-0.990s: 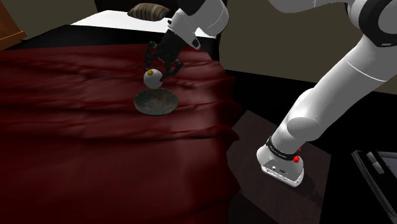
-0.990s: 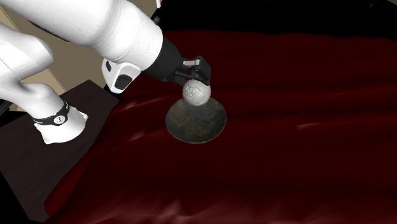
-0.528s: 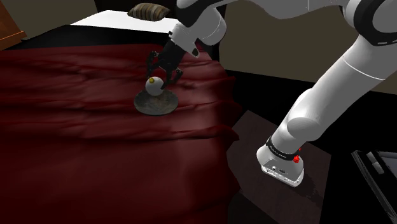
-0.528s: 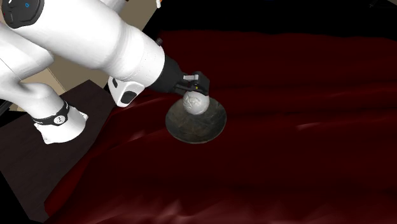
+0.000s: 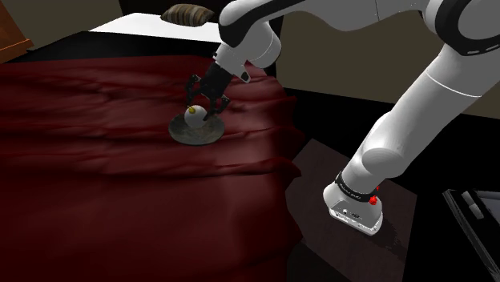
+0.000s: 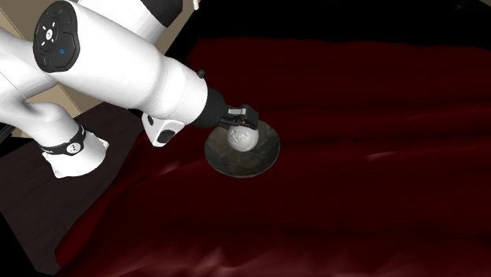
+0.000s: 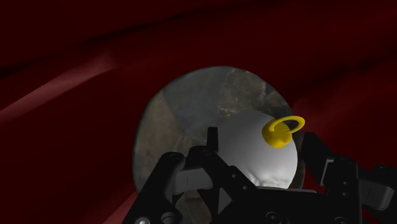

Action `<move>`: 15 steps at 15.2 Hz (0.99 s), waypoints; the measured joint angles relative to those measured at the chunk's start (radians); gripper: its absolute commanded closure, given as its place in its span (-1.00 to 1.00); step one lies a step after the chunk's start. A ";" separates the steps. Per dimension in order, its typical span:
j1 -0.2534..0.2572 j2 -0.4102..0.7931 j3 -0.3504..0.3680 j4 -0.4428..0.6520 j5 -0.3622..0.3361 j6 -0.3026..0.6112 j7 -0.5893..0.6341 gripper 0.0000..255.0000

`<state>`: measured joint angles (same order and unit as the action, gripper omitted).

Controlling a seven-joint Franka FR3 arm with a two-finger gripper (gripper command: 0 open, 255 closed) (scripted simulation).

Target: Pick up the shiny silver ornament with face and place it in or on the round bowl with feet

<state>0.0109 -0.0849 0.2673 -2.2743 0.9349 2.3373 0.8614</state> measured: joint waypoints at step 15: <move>-0.025 -0.072 -0.030 -0.005 -0.034 -0.081 0.022 -1.00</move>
<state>-0.0144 -0.1565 0.2378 -2.2788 0.9012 2.2562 0.8832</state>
